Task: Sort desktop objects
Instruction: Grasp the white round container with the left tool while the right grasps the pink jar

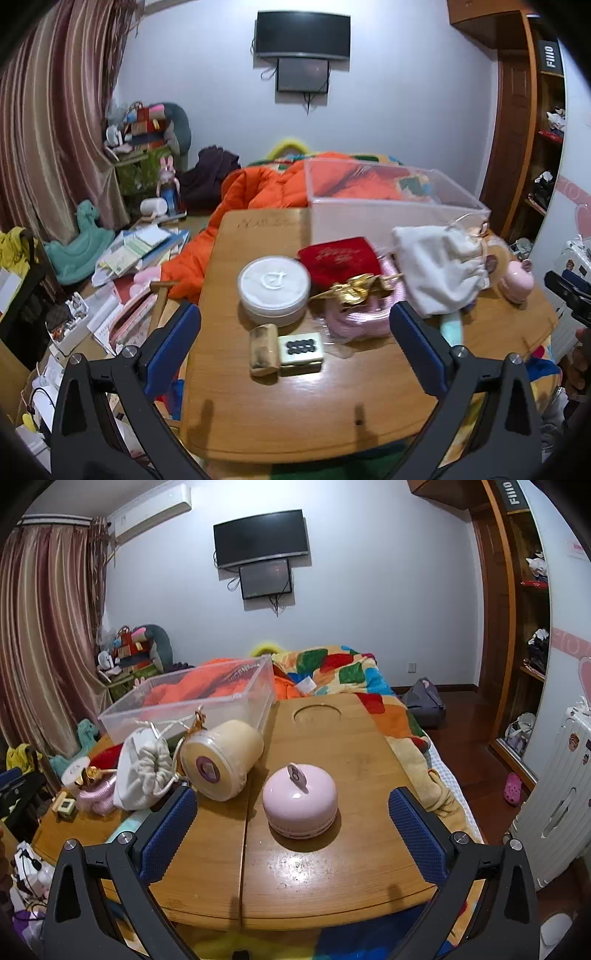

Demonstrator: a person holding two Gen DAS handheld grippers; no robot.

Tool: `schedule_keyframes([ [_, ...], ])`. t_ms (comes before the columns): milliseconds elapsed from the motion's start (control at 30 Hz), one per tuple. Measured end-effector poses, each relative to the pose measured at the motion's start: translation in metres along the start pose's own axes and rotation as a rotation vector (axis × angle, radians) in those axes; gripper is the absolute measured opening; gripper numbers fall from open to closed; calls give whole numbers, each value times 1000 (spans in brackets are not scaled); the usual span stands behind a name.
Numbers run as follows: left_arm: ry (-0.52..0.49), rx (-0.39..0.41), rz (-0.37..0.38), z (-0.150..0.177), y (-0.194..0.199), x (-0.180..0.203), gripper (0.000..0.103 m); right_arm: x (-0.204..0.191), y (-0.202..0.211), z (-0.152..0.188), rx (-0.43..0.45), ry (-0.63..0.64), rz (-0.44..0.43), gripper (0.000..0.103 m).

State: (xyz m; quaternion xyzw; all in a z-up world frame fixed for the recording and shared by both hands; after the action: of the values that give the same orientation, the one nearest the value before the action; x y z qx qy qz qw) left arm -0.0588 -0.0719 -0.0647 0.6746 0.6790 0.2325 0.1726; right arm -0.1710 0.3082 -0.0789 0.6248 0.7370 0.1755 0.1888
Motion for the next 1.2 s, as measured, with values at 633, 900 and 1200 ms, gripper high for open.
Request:
schedule_keyframes([
  [633, -88, -215, 1, -6, -74, -28, 100, 2, -50, 11, -143, 70, 98, 103],
  [900, -78, -242, 20, -8, -94, -30, 84, 0, -69, 9, -174, 100, 125, 103],
  [1200, -58, -258, 54, -12, -105, -30, 65, -7, -75, 4, -157, 145, 128, 83],
])
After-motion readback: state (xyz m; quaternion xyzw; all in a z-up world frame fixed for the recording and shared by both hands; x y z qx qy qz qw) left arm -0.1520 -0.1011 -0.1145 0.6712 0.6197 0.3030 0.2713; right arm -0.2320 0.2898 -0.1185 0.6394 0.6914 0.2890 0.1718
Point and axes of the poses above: each gripper's, at about its wrist camera, not at the fingertips, and y roughly against the way its jaws point, x to its right, z to its underside, the point moved 4 cm from there along -y, roughly the way its jaws point, and after that the axes turned 5 degrees about z, right-handed, at the moved point
